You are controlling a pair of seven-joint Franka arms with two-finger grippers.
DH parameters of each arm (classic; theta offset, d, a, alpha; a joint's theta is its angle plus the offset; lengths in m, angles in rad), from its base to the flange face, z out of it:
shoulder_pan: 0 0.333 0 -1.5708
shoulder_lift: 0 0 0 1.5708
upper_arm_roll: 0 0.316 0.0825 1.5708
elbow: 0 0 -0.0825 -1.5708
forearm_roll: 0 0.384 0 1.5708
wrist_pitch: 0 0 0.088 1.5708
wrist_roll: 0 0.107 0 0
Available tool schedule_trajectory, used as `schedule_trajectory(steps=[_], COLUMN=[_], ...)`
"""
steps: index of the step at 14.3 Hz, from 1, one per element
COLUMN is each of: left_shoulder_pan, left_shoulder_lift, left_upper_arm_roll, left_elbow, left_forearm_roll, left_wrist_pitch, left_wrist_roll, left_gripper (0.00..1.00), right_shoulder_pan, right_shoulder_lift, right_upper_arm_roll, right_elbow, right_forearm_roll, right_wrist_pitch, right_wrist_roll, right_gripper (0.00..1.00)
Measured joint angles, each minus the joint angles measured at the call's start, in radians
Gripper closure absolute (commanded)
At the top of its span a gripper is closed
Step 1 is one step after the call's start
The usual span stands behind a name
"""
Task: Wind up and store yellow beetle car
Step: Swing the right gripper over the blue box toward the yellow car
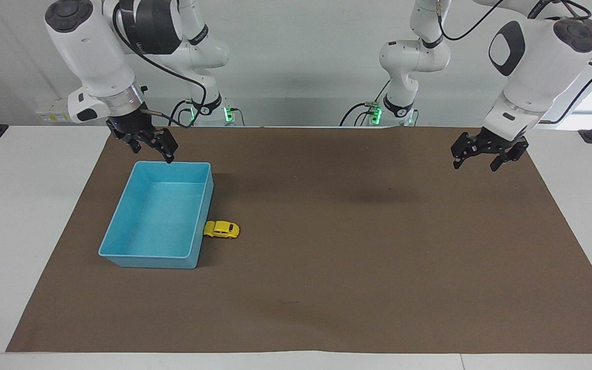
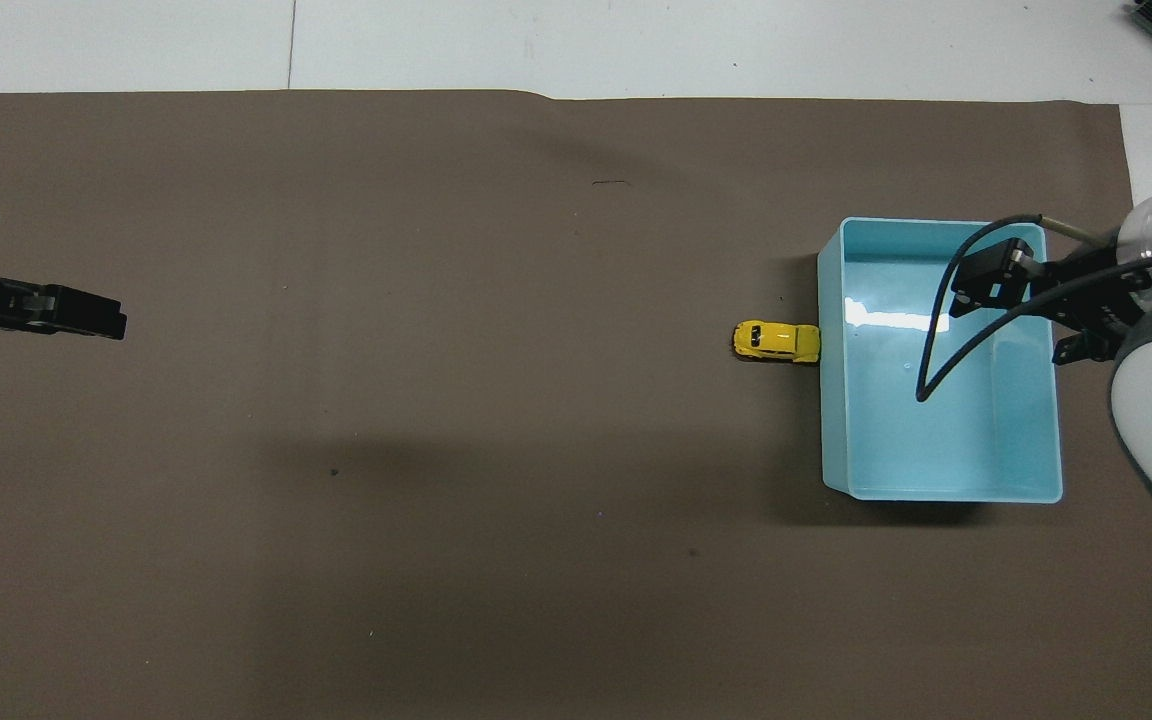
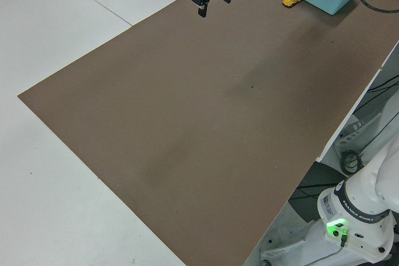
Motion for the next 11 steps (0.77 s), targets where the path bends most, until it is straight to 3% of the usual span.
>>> schedule_trajectory(steps=[11], left_shoulder_pan=[0.011], left_shoulder_lift=[-0.060], left_upper_arm_roll=[-0.031], left_elbow=[0.092], left_forearm_roll=[0.000], left_wrist_pitch=[-0.159], left_wrist_roll=[0.019], left_gripper=[0.00], right_shoulder_pan=[0.006], right_shoulder_lift=[-0.009], right_upper_arm_roll=[0.062], right_elbow=[-0.002], right_forearm_roll=[0.040], right_wrist_pitch=[-0.003], right_wrist_roll=[0.515], right_gripper=[0.00])
